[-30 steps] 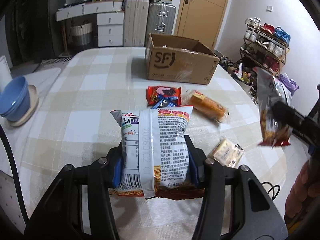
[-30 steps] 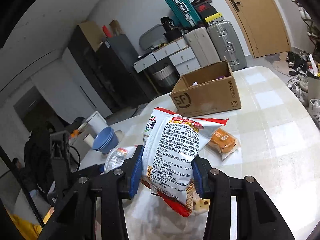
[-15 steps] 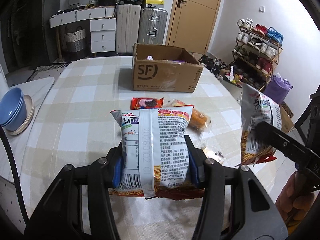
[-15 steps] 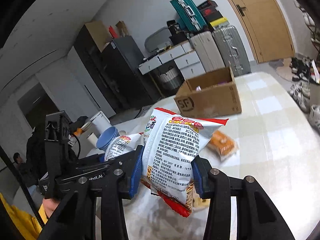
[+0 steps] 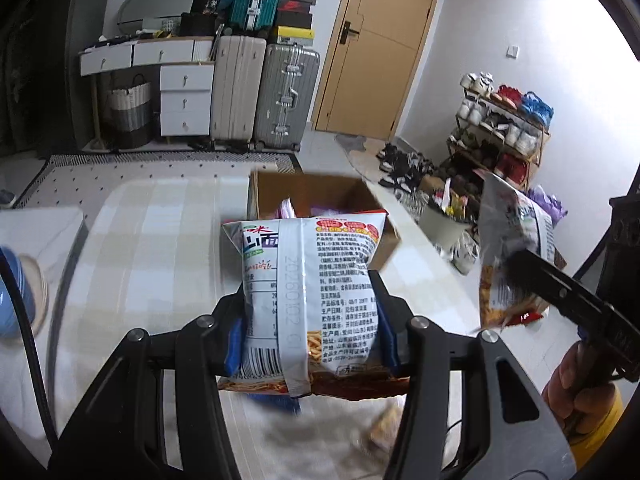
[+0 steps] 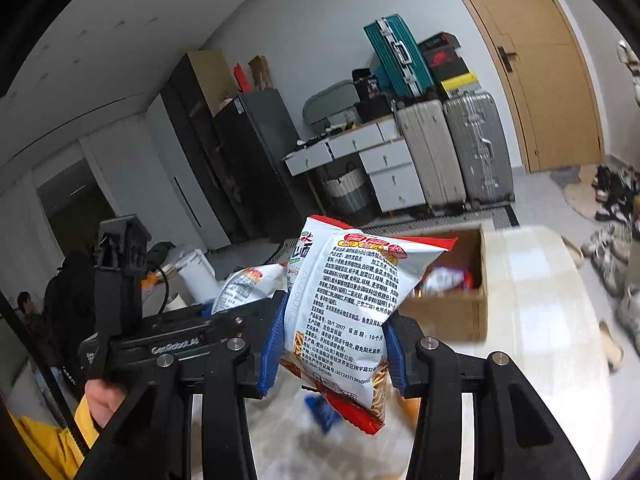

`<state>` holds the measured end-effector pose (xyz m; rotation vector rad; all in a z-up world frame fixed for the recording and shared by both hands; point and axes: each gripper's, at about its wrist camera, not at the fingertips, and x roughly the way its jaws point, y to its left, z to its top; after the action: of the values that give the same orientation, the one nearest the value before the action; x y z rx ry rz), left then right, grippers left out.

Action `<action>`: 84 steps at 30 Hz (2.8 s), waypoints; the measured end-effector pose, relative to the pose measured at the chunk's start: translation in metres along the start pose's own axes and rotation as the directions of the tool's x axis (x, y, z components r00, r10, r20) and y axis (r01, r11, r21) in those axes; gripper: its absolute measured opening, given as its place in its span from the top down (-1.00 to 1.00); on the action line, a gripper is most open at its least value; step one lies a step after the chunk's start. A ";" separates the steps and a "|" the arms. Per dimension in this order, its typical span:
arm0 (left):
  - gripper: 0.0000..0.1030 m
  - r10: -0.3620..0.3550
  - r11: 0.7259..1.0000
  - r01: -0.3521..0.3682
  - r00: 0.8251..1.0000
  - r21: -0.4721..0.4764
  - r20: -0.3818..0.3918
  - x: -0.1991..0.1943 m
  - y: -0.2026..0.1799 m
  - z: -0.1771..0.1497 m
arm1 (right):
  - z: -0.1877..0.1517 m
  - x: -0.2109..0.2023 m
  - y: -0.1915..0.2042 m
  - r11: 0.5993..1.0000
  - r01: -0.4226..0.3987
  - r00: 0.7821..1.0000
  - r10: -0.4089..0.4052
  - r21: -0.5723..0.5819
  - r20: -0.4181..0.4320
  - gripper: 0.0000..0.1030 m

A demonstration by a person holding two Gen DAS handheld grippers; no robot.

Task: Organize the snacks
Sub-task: 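Carry both bags over the cardboard box, then lower both bags into the box and open both tools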

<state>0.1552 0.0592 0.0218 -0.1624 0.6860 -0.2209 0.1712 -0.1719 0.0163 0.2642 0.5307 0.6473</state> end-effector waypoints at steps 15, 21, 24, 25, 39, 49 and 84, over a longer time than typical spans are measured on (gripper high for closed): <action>0.06 0.085 0.995 -0.079 0.992 0.060 -0.093 0.146 -0.001 0.127 | 0.100 0.123 -0.070 0.992 0.123 0.990 -0.120 0.035 -0.078 0.15; 0.06 0.093 0.995 -0.084 0.984 0.061 -0.154 0.209 -0.002 0.140 | 0.111 0.168 -0.094 0.984 0.175 0.976 -0.176 -0.013 -0.126 0.15; 0.06 0.093 0.995 -0.083 0.980 0.062 -0.179 0.235 -0.002 0.140 | 0.109 0.184 -0.110 0.981 0.194 0.969 -0.193 -0.007 -0.153 0.15; 0.06 0.091 0.995 -0.080 0.979 0.064 -0.184 0.242 -0.002 0.141 | 0.108 0.189 -0.115 0.981 0.195 0.968 -0.193 -0.001 -0.164 0.15; 0.05 0.095 0.994 -0.081 0.967 0.071 -0.236 0.303 -0.002 0.132 | 0.087 0.223 -0.150 0.976 0.217 0.953 -0.205 0.031 -0.223 0.14; -0.04 0.088 0.996 -0.079 0.972 0.051 -0.218 0.305 0.003 0.129 | 0.082 0.233 -0.147 0.972 0.234 0.944 -0.227 0.002 -0.238 0.13; -0.08 0.070 0.994 -0.060 0.992 0.091 -0.109 0.165 -0.040 0.114 | 0.100 0.122 -0.088 0.961 0.277 0.951 -0.274 0.001 -0.144 0.10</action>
<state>0.3464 -0.0127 0.0174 -0.0439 0.7909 -0.1985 0.3518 -0.1701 0.0182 0.1595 0.6986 0.3903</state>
